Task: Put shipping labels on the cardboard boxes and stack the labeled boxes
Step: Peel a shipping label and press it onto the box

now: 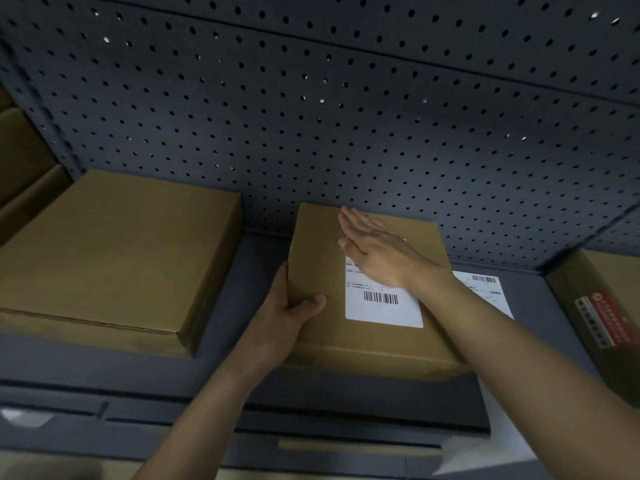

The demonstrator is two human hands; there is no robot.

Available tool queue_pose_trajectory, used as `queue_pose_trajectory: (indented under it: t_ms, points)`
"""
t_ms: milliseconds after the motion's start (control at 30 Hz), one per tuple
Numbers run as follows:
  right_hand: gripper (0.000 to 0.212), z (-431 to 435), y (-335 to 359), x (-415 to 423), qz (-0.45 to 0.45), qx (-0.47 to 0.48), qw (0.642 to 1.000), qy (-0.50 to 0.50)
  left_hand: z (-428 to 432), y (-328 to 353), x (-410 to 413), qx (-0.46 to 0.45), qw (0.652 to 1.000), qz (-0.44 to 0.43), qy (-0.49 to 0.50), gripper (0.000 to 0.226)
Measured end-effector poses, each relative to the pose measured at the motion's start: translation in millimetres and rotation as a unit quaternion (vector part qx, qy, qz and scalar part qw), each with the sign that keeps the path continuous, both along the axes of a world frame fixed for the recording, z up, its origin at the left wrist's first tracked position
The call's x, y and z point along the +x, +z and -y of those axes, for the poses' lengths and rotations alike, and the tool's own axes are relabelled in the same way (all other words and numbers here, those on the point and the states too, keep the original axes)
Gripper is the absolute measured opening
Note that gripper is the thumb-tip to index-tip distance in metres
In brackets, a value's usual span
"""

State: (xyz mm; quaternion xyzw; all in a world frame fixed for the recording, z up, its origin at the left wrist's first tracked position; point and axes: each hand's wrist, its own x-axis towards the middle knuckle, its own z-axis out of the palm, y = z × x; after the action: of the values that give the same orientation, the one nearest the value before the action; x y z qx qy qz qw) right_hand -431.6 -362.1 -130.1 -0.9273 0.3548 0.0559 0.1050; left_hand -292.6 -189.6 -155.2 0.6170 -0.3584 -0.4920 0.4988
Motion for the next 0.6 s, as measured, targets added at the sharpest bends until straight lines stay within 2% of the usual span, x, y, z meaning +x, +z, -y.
queue_pose_trajectory:
  t_ms: [200, 367, 500, 600]
  points:
    - [0.065, -27.9, 1.2, -1.4, 0.012, -0.033, 0.999, -0.027, -2.2, -0.3, -1.5, 0.001, 1.000, 0.000, 0.012, 0.071]
    - [0.066, -75.2, -2.2, -14.5, 0.002, -0.044, 0.998, -0.038, -2.8, -1.9, -5.1, -0.010, 1.000, -0.005, 0.029, 0.056]
    - [0.064, -107.7, -1.3, -21.4, 0.014, -0.024, 0.999, -0.042, -1.6, -3.8, -4.5, -0.007, 0.999, 0.011, 0.037, 0.056]
    - [0.067, -129.4, -2.7, -27.4, 0.024, -0.029, 0.999, -0.033, -0.7, -4.5, -5.1, -0.009, 0.999, 0.023, 0.034, 0.045]
